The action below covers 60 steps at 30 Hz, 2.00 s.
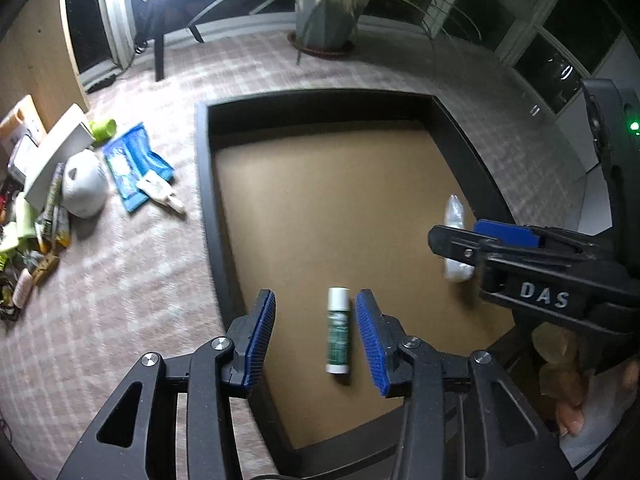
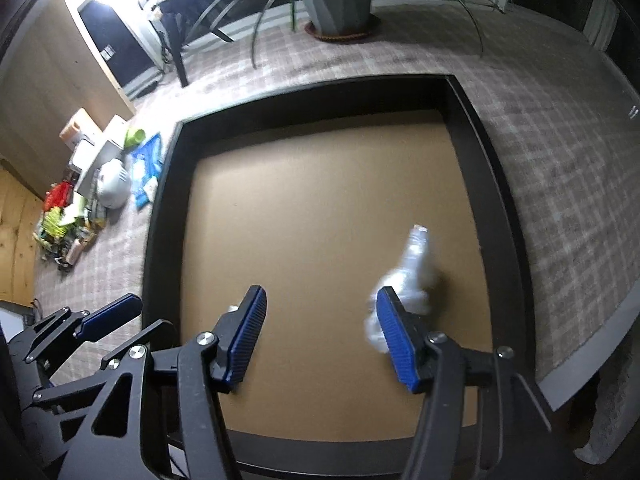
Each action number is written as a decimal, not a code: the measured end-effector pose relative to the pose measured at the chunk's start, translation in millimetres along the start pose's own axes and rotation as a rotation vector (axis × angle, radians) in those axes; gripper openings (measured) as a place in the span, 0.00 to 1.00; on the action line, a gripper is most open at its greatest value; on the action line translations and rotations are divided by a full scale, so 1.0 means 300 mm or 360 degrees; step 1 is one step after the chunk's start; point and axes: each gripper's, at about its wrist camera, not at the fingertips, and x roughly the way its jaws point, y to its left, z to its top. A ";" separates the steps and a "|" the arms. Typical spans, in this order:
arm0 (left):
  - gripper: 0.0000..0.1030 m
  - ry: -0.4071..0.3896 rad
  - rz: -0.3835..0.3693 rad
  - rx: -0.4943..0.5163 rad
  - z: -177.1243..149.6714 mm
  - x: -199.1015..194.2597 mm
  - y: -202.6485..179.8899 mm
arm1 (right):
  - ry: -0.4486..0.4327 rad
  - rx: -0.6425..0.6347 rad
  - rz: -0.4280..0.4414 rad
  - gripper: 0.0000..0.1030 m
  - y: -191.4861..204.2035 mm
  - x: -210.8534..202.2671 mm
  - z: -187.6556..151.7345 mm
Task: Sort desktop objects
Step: 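Open both grippers to drop the bag and lip balm into the tray, then grasp the pink bottle with the left gripper while the right gripper grasps the white tube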
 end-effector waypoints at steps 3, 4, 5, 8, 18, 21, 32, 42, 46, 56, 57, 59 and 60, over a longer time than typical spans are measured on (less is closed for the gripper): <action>0.39 -0.0008 0.0013 -0.0023 0.009 -0.011 0.055 | -0.0004 -0.0051 0.0020 0.55 0.044 -0.002 0.028; 0.39 -0.0011 0.0020 -0.0036 0.016 -0.016 0.074 | -0.0004 -0.0069 0.0028 0.55 0.064 -0.002 0.037; 0.39 -0.0015 0.0029 -0.0045 0.019 -0.022 0.094 | -0.0002 -0.0090 0.0040 0.55 0.081 0.000 0.048; 0.39 -0.0027 0.0058 -0.0076 0.029 -0.039 0.155 | 0.0003 -0.0163 0.0076 0.55 0.130 0.006 0.093; 0.39 -0.0050 0.0151 -0.0224 0.045 -0.108 0.457 | 0.0038 -0.0412 0.0195 0.55 0.390 0.044 0.175; 0.37 -0.0040 0.0185 -0.0266 0.044 -0.122 0.564 | 0.0072 -0.0461 0.0232 0.54 0.455 0.072 0.202; 0.36 0.0065 0.0283 -0.0359 0.020 -0.109 0.912 | 0.0264 -0.0592 0.0220 0.47 0.658 0.261 0.291; 0.30 0.0208 0.0242 -0.0317 0.017 -0.016 1.081 | 0.0389 -0.0624 0.0152 0.47 0.705 0.413 0.343; 0.30 0.0263 0.0223 -0.0224 0.023 0.013 1.083 | 0.0413 -0.0622 0.0145 0.47 0.709 0.449 0.363; 0.30 0.0369 0.0227 -0.0092 0.020 0.083 1.090 | 0.0488 -0.0583 0.0135 0.47 0.692 0.523 0.388; 0.29 0.0375 0.0222 -0.0092 0.016 0.091 1.087 | 0.0493 -0.0586 0.0135 0.47 0.693 0.527 0.388; 0.25 0.0380 0.0208 -0.0101 0.010 0.102 1.082 | 0.0496 -0.0602 0.0129 0.47 0.697 0.532 0.387; 0.24 0.0362 0.0207 -0.0096 0.009 0.099 1.078 | 0.0500 -0.0611 0.0128 0.47 0.699 0.534 0.386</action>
